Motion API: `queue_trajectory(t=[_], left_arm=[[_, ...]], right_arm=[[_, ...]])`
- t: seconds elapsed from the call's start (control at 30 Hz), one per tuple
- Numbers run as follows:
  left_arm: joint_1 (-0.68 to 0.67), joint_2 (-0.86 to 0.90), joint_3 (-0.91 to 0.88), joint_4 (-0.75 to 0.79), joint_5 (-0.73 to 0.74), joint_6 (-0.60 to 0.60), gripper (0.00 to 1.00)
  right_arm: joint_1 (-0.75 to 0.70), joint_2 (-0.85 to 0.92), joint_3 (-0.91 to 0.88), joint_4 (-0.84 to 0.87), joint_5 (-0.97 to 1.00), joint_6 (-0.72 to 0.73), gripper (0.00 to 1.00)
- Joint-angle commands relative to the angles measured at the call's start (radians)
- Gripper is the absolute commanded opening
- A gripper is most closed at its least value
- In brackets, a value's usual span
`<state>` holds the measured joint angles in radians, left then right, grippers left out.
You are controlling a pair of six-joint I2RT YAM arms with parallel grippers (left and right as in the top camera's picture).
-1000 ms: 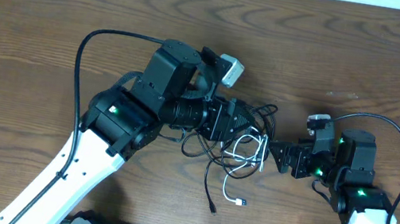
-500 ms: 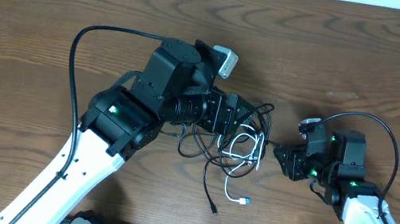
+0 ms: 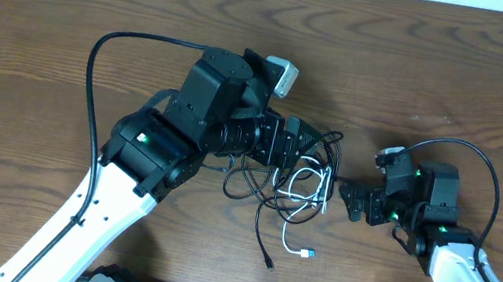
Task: Untangle cables
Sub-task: 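Grasp a black cable loop with the right gripper below the left gripper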
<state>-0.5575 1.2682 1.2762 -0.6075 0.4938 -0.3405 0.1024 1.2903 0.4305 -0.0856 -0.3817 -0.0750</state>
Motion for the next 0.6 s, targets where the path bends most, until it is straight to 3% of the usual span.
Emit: queue_trajectory(t=[0.0,0.4,0.57], left_arm=[[0.0,0.005,0.02,0.006,-0.009,-0.005,0.79],[0.0,0.006,0.019,0.01,-0.009,-0.005,0.79],[0.0,0.006,0.017,0.01,-0.009,-0.005,0.79]], right_arm=[[0.005,0.032,-0.008,0.016,-0.079,-0.032,0.99],[0.102,0.063,-0.008,0.1,-0.1,0.0,0.99],[0.168,0.069,-0.008,0.116,0.004,0.019,0.99]])
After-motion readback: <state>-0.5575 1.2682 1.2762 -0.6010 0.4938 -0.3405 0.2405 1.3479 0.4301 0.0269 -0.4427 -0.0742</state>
